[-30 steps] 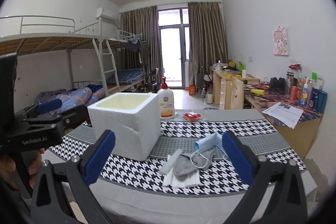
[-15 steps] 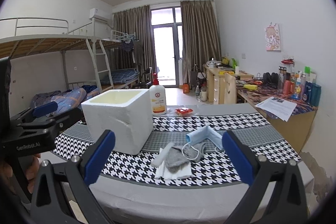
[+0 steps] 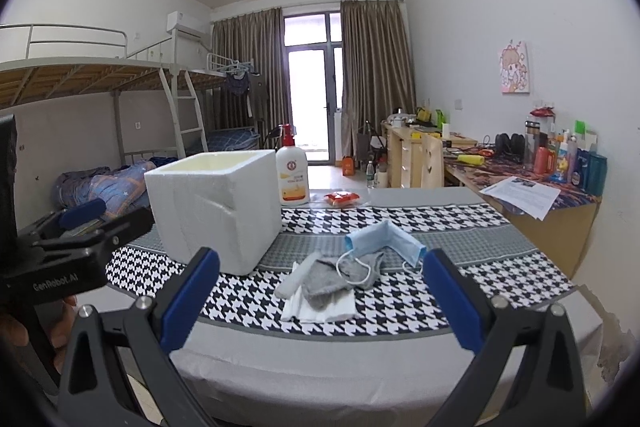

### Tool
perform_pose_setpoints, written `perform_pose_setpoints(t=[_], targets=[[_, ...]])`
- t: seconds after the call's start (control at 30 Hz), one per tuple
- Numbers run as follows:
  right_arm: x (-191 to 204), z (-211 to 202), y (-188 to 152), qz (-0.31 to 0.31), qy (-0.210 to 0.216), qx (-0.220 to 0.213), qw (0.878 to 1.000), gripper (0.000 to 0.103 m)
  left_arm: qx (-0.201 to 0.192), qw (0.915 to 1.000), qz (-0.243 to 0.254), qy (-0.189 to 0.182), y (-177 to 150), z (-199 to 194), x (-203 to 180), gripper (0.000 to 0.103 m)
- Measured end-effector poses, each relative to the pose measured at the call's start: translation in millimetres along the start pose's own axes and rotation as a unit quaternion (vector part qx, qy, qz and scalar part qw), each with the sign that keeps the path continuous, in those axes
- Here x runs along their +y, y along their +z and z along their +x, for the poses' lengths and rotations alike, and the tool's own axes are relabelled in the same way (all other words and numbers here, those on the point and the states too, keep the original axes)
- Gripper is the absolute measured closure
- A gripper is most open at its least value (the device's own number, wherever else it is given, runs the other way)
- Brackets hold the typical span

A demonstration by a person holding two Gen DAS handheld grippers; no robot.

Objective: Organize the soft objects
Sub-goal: 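Reach down and grasp the white foam cylinder with the left tool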

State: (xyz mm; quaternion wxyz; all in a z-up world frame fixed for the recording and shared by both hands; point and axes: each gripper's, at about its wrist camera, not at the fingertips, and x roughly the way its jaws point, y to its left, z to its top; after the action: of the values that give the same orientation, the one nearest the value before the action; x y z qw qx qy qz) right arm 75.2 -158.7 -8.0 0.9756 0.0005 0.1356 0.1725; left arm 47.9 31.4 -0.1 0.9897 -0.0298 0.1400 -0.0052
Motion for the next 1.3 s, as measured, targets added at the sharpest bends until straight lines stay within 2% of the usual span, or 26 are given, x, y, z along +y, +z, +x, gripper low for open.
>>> perform_pose_setpoints(t=[0.1, 0.33, 0.57, 0.77, 1.03, 1.3], targets=[[1.5, 1.1, -8.0, 0.004, 0.009, 0.004, 1.000, 0.000, 0.001, 1.0000, -0.004, 0.002, -9.3, 0.1, 1.2, 0.001], [-0.3, 5.0, -22.6, -0.003, -0.002, 0.014, 1.000, 0.000, 0.002, 0.9998, -0.005, 0.021, -26.3, 1.7, 0.4, 0.001], [-1.1, 2.7, -30.7, -0.013, -0.003, 0.022, 1.000, 0.000, 0.012, 0.9999, -0.007, 0.010, -39.9, 0.8, -6.6, 0.001], [-5.5, 4.7, -36.8, -0.015, -0.012, 0.031, 0.999, 0.000, 0.035, 0.9992, 0.010, -0.018, -45.9, 12.4, -21.0, 0.001], [-13.6, 10.2, -37.1, -0.019, -0.032, 0.041, 0.998, 0.000, 0.049, 0.9978, 0.023, -0.037, -44.8, 31.5, -34.5, 0.001], [-27.3, 28.4, -36.6, -0.005, -0.034, 0.056, 0.998, 0.000, 0.088, 0.9943, 0.034, -0.050, -47.0, 63.8, -42.6, 0.001]])
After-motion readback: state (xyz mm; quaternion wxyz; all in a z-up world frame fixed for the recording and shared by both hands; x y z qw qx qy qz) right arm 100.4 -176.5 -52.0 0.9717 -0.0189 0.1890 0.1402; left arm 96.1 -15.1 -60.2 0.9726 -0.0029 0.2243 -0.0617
